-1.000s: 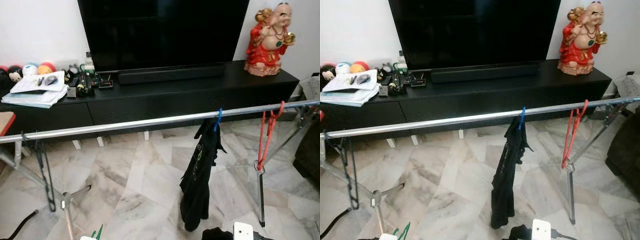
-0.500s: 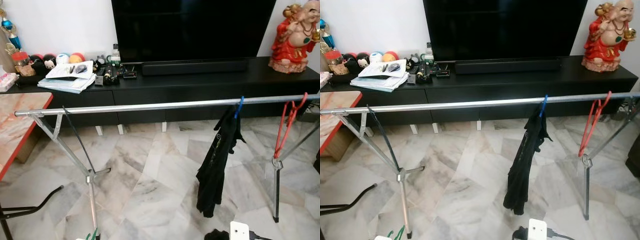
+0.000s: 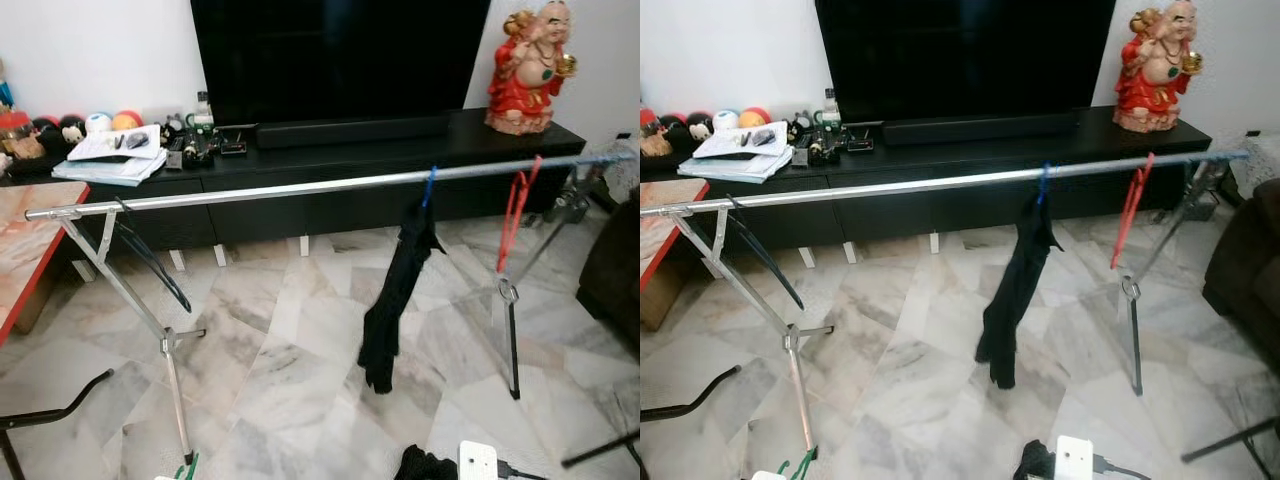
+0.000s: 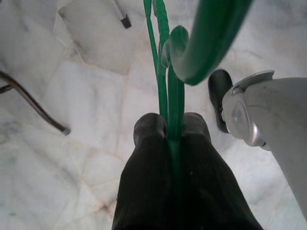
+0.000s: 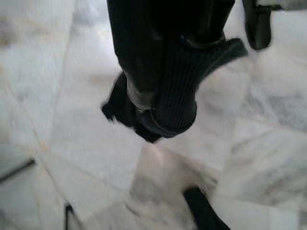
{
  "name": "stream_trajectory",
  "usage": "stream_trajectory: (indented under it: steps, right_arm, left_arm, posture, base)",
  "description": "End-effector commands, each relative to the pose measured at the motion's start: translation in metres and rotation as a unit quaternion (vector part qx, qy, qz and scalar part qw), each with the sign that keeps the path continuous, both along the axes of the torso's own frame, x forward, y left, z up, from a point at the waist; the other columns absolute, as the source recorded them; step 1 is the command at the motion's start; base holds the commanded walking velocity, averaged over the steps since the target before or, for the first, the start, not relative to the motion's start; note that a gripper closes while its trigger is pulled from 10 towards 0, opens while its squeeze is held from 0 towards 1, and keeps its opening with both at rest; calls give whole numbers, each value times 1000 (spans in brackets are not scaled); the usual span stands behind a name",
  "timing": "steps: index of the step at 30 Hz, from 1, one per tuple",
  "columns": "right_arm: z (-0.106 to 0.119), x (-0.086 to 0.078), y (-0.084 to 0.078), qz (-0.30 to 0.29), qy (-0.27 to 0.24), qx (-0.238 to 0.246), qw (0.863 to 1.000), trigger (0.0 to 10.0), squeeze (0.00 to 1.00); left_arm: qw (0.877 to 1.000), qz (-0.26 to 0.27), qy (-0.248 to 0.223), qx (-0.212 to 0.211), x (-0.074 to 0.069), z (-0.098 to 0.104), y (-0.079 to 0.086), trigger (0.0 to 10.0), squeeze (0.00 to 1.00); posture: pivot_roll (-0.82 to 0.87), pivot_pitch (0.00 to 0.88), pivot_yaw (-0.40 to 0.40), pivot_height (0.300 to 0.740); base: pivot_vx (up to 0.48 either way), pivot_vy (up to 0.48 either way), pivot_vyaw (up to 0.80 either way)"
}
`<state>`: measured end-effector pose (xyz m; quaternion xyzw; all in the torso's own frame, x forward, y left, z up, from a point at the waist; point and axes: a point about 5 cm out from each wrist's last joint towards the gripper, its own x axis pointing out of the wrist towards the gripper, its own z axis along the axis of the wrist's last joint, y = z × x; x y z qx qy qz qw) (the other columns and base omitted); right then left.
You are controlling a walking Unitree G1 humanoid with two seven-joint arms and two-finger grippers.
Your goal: Hang hanger
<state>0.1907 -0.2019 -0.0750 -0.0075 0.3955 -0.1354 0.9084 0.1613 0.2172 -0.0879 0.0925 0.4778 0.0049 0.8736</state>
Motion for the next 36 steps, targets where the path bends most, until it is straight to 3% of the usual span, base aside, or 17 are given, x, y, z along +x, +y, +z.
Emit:
stream_trajectory:
  steps: [1, 18, 36]
  right_arm:
    - [2, 4, 4, 2, -8, 4, 1000, 10000, 0]
    - [2, 4, 4, 1, -6, 5, 1000, 10000, 0]
    - [2, 4, 3, 2, -5, 6, 1000, 10000, 0]
  left_arm:
    - [1000, 0, 9, 8, -3, -1, 4, 10000, 0]
    - [1000, 3, 20, 9, -12, -3, 10, 10000, 0]
    - [1000, 4, 23, 9, -10, -3, 7, 10000, 0]
  posture:
    - [112, 14, 29, 740]
    - [113, 15, 28, 740]
    - [115, 12, 28, 740]
  base:
    - [-277, 0, 0]
    - [-278, 0, 0]
    - [-279, 0, 0]
